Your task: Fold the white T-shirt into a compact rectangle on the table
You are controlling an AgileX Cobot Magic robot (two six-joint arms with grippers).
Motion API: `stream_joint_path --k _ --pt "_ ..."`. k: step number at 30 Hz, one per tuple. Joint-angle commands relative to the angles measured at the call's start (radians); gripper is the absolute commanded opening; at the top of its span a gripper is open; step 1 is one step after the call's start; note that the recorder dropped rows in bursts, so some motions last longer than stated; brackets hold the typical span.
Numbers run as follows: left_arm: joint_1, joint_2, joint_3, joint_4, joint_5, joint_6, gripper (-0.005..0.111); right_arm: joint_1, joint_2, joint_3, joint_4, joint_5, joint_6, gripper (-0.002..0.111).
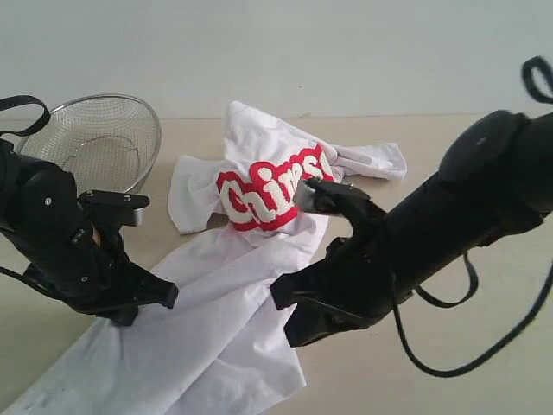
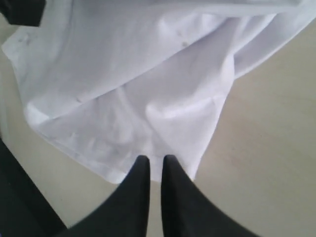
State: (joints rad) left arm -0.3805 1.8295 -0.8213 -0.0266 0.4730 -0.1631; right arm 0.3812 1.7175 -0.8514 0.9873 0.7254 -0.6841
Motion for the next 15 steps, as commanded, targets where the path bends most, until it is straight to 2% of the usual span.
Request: stream_joint_path --k 1,6,11,15 --pt "0.011 0.025 0.018 0.046 0.044 -0.021 0.004 0.054 0.075 -0.079 0.016 0.016 -0.008 0.005" --pt "0.011 0.025 0.018 0.046 0.039 -0.021 0.004 0.104 0.132 -0.141 0.014 0.015 0.017 0.005" --pt "0.011 0.025 0.018 0.046 0.039 -0.021 0.004 0.106 0.236 -0.151 0.007 0.01 0.029 0.005" --pt "0.011 0.025 0.018 0.046 0.039 -0.021 0.004 0.106 0.269 -0.151 -0.104 -0.009 0.126 0.005"
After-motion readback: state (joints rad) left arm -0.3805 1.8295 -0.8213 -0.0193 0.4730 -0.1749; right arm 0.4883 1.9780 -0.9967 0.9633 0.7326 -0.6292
